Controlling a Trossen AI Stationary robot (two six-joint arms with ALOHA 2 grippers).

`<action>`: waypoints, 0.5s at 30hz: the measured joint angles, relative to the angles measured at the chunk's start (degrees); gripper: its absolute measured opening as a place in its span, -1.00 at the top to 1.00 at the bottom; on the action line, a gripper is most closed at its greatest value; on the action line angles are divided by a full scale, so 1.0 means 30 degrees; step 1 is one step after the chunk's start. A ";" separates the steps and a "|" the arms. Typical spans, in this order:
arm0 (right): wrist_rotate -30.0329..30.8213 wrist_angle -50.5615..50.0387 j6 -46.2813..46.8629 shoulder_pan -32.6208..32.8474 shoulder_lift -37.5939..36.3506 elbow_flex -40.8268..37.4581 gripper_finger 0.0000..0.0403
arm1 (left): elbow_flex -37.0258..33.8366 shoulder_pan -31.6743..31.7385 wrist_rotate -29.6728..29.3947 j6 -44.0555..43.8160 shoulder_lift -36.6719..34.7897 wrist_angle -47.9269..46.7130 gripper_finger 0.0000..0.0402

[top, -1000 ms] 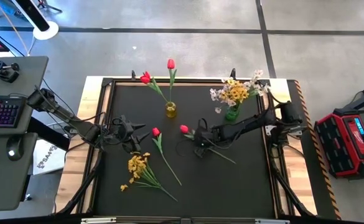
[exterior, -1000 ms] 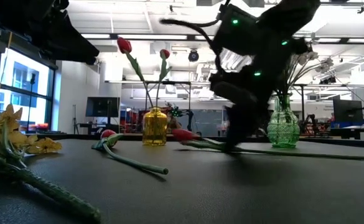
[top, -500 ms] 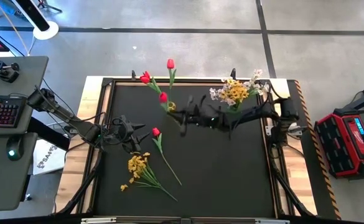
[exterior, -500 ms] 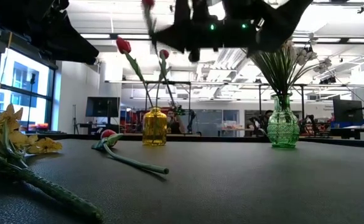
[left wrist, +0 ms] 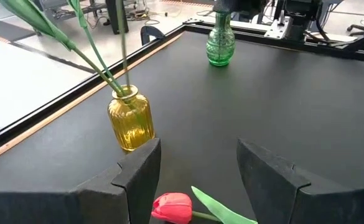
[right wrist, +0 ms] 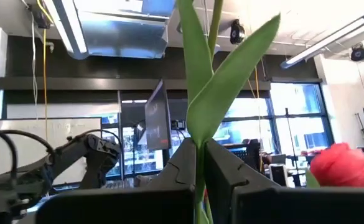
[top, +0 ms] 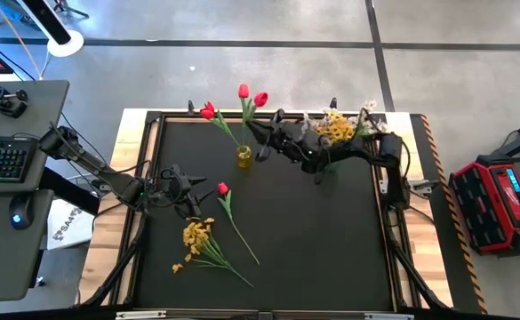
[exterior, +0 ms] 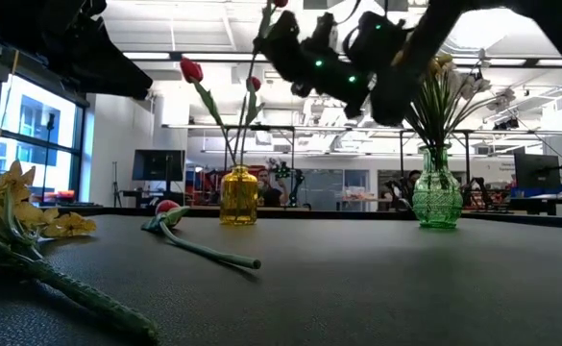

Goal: Sort flowers into vase by color
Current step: Put the red tulip into the yellow vase

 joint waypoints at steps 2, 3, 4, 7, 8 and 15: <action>-0.0035 -0.0012 0.0087 -0.0176 0.0494 0.0575 1.00 | 0.0000 -0.0003 -0.0013 0.0000 0.0000 0.0000 0.01; -0.0033 0.0043 0.0064 -0.0231 0.0685 0.0806 1.00 | 0.0000 -0.0003 -0.0017 0.0000 0.0000 0.0000 0.01; -0.0036 0.0040 0.0034 -0.0260 0.0786 0.0945 1.00 | 0.0000 -0.0003 -0.0017 0.0000 0.0000 0.0007 0.01; -0.0029 0.0059 -0.0361 -0.0363 0.0708 0.1051 1.00 | 0.0000 -0.0002 -0.0033 0.0000 0.0000 0.0043 0.01; -0.0029 0.0065 -0.0432 -0.0363 0.0585 0.1036 1.00 | 0.0000 -0.0003 -0.0033 0.0000 0.0000 0.0056 0.01; -0.0014 0.0040 -0.0426 -0.0363 -0.0004 0.0518 1.00 | 0.0000 0.0000 -0.0035 0.0000 0.0000 0.0156 0.01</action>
